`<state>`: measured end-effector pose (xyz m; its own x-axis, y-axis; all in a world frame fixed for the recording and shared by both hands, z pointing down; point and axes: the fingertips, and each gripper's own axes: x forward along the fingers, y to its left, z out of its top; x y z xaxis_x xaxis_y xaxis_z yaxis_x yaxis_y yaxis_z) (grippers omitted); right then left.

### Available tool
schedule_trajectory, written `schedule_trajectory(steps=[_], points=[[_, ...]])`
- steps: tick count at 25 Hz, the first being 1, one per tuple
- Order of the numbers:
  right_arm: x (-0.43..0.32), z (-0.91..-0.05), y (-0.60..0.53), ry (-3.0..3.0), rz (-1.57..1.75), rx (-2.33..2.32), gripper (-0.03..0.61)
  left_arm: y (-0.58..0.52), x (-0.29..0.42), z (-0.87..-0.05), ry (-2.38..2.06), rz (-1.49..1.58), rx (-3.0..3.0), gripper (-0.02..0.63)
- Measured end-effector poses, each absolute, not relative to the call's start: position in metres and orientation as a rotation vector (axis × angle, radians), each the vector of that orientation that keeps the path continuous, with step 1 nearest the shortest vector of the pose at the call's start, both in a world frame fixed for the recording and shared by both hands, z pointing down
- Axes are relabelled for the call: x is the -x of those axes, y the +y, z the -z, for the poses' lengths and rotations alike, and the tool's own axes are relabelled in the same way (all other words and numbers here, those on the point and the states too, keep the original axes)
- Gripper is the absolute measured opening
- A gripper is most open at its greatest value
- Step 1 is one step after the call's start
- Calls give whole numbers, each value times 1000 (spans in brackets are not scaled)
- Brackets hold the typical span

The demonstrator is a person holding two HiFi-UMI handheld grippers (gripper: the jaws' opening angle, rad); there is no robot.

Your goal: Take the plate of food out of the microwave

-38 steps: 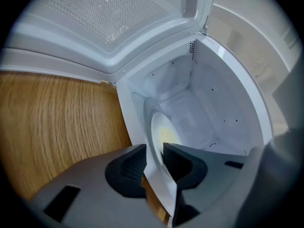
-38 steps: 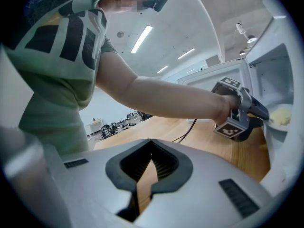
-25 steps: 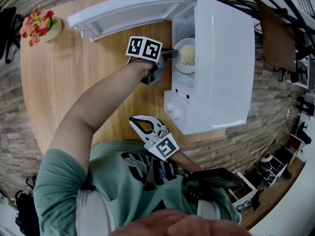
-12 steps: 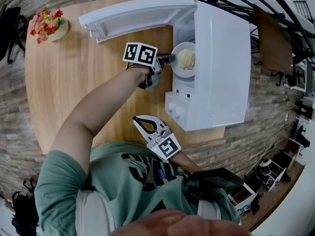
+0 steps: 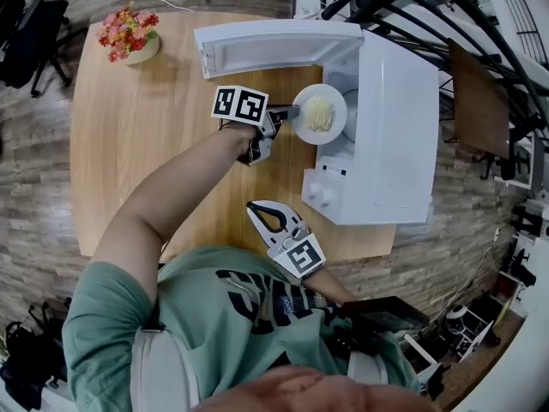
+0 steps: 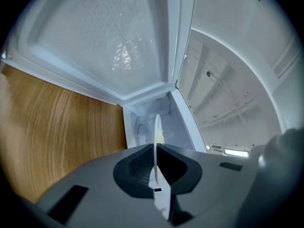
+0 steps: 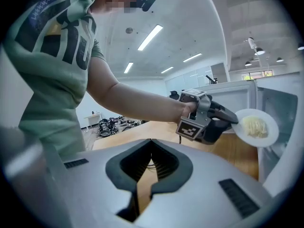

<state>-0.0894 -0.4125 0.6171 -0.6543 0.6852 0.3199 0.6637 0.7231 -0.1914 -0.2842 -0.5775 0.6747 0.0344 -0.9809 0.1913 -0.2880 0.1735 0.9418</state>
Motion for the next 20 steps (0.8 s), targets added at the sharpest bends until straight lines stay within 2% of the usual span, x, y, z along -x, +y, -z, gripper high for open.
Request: schedule_trajectory(steps=[20], points=[[134,-572,-363,-2616,14,1100,6,-276,293,-665,-1748,1021,-963,16]])
